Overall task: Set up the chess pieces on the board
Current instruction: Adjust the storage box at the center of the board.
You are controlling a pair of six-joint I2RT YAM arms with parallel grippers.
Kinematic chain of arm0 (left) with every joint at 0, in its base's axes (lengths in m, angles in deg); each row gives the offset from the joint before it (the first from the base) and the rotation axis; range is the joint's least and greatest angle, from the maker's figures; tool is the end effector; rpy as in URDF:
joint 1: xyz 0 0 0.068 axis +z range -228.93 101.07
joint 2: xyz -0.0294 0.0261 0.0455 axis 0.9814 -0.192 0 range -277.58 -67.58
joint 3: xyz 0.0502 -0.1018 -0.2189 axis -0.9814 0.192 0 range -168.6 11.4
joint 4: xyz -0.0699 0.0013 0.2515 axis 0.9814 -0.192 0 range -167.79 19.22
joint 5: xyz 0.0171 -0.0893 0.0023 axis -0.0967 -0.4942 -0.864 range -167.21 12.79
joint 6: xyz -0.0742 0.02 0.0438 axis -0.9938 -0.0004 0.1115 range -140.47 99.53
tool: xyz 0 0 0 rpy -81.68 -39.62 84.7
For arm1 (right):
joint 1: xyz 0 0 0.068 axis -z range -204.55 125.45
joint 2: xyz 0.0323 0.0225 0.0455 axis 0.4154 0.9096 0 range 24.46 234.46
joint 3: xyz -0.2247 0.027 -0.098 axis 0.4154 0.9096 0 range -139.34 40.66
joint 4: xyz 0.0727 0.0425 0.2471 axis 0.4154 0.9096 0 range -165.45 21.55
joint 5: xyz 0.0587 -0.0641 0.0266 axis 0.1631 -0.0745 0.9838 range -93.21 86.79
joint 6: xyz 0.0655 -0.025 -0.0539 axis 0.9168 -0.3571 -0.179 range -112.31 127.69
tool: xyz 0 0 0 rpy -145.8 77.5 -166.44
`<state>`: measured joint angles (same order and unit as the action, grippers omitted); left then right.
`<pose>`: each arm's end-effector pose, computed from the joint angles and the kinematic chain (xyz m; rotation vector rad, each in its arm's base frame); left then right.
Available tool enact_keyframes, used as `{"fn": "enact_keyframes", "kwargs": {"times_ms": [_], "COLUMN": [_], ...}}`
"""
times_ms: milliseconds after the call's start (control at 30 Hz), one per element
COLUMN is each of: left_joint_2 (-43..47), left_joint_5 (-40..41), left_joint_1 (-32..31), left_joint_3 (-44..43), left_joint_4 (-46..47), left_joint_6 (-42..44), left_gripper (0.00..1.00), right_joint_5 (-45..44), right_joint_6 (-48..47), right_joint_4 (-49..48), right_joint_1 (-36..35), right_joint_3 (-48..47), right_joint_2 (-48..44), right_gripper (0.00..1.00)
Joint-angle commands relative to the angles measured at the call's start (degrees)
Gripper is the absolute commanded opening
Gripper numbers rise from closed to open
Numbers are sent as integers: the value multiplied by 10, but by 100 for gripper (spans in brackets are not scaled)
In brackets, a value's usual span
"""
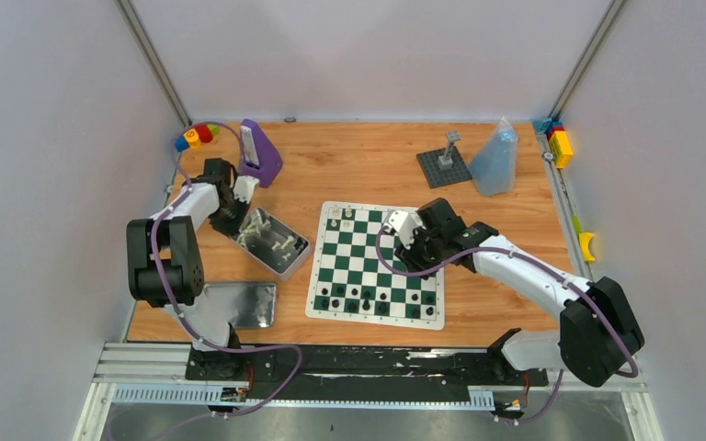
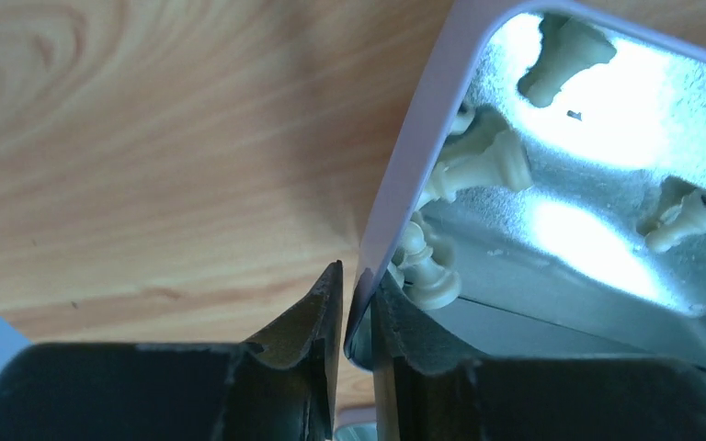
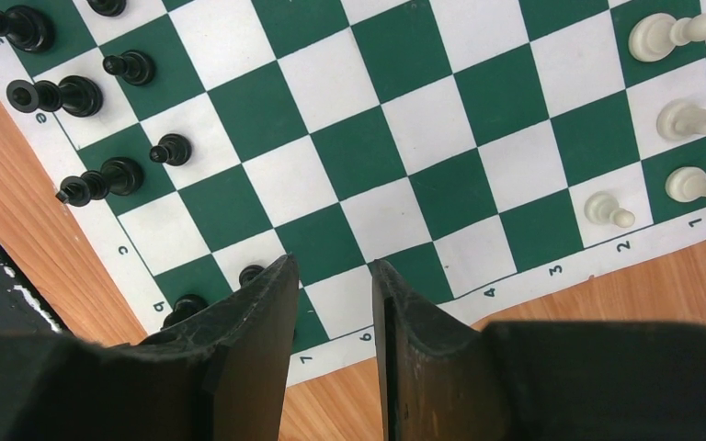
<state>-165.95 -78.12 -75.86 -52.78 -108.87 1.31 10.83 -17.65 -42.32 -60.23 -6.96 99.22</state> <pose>0.3364 0.0168 0.1146 0.4643 2.7969 0.0731 0.2141 0.1774 0.1534 -1.4047 2.2149 0.3842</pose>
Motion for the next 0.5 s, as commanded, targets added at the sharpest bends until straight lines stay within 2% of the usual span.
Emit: {"fn": "enact_keyframes", "kwargs": {"times_ms": [0, 167, 367, 467], "left_joint_2": [52, 89, 165, 191], "left_joint_5": [-28, -24, -54, -112], "left_joint_1": [46, 75, 78, 76], "left_joint_3": [27, 49, 57, 40], "left_joint_4": [-14, -19, -7, 5], "left_joint_6": [-26, -17, 16, 60], "left_gripper": [27, 31, 57, 70], "right_joint_5": [9, 9, 12, 13], "right_joint_6": [6, 6, 5, 4], "right_joint_4": [-18, -18, -17, -17], "right_joint_1": [6, 14, 19, 20], "right_joint_3": [-2, -2, -4, -5], "right_joint_2": [9, 15, 19, 21], "right_gripper": [36, 36, 36, 36]}}
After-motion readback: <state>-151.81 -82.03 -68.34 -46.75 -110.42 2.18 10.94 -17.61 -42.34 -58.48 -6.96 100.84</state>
